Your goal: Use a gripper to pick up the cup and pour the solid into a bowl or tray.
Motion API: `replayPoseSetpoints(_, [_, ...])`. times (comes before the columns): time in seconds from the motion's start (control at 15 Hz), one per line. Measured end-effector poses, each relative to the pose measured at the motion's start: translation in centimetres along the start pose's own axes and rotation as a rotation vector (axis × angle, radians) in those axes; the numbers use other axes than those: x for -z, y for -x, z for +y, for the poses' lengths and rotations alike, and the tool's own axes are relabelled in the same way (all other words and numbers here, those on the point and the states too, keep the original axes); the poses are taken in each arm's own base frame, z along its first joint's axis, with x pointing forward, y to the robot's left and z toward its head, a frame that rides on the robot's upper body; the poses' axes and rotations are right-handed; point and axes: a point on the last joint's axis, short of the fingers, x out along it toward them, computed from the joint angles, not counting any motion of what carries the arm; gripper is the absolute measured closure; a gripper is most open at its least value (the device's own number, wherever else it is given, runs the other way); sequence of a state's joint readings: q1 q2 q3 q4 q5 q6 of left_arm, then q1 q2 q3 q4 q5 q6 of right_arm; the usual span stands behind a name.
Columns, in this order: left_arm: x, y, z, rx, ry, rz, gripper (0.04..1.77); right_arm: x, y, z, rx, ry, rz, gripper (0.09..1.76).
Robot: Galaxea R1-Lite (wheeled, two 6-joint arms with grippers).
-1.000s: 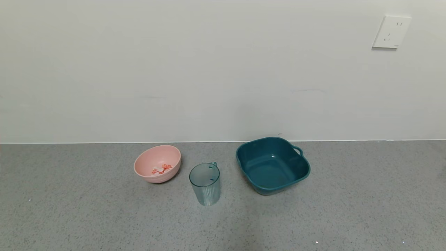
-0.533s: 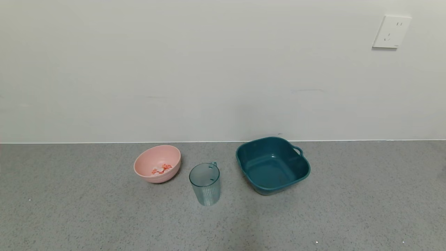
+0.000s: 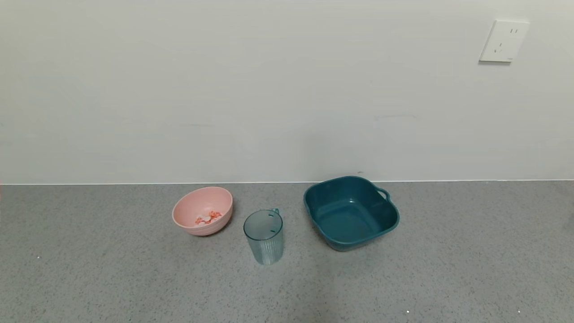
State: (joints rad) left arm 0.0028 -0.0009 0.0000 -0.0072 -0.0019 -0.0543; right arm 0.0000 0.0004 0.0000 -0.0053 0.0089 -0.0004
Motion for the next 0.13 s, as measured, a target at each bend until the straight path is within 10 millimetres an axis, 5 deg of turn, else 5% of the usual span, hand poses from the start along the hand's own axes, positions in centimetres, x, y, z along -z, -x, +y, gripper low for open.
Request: replayPoseSetpoints(0.13, [0.00, 0.00, 0.00, 0.000, 0.000, 0.000, 0.09, 0.00, 0.00, 0.00, 0.000, 0.001, 0.000, 0.14])
